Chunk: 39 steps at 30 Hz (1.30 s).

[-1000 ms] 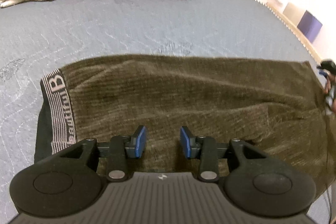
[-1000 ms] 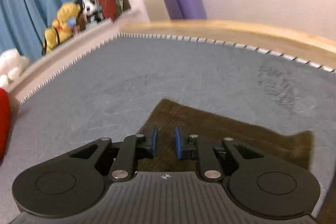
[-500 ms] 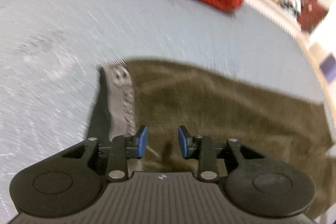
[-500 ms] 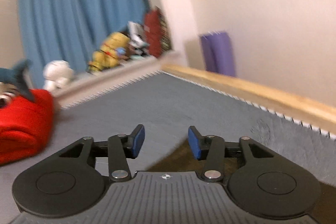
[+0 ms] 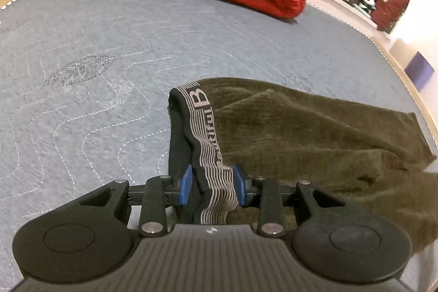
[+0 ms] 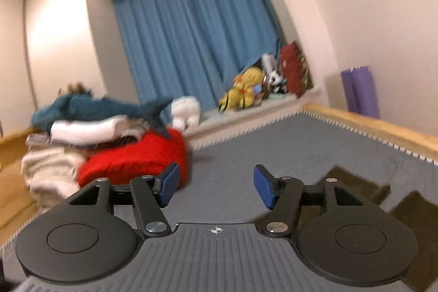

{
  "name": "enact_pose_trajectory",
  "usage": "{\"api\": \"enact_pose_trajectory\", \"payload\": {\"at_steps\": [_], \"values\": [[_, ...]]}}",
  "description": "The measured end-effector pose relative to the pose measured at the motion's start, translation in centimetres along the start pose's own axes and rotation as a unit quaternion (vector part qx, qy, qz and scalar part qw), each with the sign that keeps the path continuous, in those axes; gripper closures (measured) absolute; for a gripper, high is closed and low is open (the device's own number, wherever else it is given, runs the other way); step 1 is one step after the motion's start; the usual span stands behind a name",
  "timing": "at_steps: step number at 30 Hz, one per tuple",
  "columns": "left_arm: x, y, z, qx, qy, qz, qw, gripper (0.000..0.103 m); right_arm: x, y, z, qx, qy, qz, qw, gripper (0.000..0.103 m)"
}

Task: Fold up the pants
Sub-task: 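Grasp the waistband corner with the left gripper and lift it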

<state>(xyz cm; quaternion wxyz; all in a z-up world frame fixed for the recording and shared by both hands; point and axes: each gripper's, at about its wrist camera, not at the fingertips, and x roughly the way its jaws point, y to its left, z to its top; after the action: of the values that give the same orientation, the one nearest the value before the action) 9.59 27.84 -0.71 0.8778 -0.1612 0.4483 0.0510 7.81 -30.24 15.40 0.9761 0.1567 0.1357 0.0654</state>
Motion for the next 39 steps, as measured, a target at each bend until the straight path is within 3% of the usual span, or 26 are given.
{"api": "enact_pose_trajectory", "payload": {"at_steps": [6,8,10,13,17,20,23,26,29,33,35,39], "values": [[0.0,1.9,-1.3,-0.022,0.028,0.002,0.9994,0.064,0.3,0.8,-8.3,-0.071,0.116,0.016,0.991,0.041],[0.4,2.4,-1.6,-0.027,0.044,0.003,0.9987,0.064,1.2,1.9,-11.1,-0.09,0.178,0.028,0.979,0.042],[0.8,2.3,-1.9,-0.024,0.055,-0.006,0.9982,0.063,2.0,3.4,-13.2,-0.095,0.234,0.081,0.964,0.045],[1.3,2.0,-2.2,-0.021,0.067,-0.017,0.9974,0.053,2.0,6.2,-16.3,-0.18,0.262,0.128,0.939,0.046],[2.3,1.0,-2.2,-0.011,0.072,-0.01,0.9973,0.053,1.0,9.6,-20.1,-0.283,0.29,0.201,0.892,0.045],[3.0,0.4,-2.0,-0.001,0.071,0.013,0.9974,0.053,0.8,10.9,-22.2,-0.321,0.313,0.229,0.864,0.045],[3.6,0.2,-1.9,0.002,0.076,0.031,0.9966,0.054,1.0,11.7,-23.8,-0.348,0.332,0.236,0.844,0.045],[4.9,0.1,-2.4,0.021,0.105,0.054,0.9928,0.063,1.0,11.8,-23.9,-0.363,0.339,0.233,0.836,0.045],[4.9,-1.0,-2.4,0.053,0.101,0.069,0.9911,0.065,1.5,11.9,-24.1,-0.385,0.365,0.216,0.819,0.042],[4.2,-1.7,-1.8,0.067,0.082,0.08,0.9912,0.057,1.5,11.9,-23.2,-0.356,0.368,0.22,0.831,0.042],[3.3,-1.9,-1.4,0.068,0.05,0.089,0.9924,0.04,1.5,11.7,-22.3,-0.332,0.361,0.218,0.844,0.042],[2.2,-2.2,-0.4,0.052,0.003,0.083,0.9952,0.04,1.9,11.0,-20.7,-0.304,0.337,0.181,0.872,0.04]]}}
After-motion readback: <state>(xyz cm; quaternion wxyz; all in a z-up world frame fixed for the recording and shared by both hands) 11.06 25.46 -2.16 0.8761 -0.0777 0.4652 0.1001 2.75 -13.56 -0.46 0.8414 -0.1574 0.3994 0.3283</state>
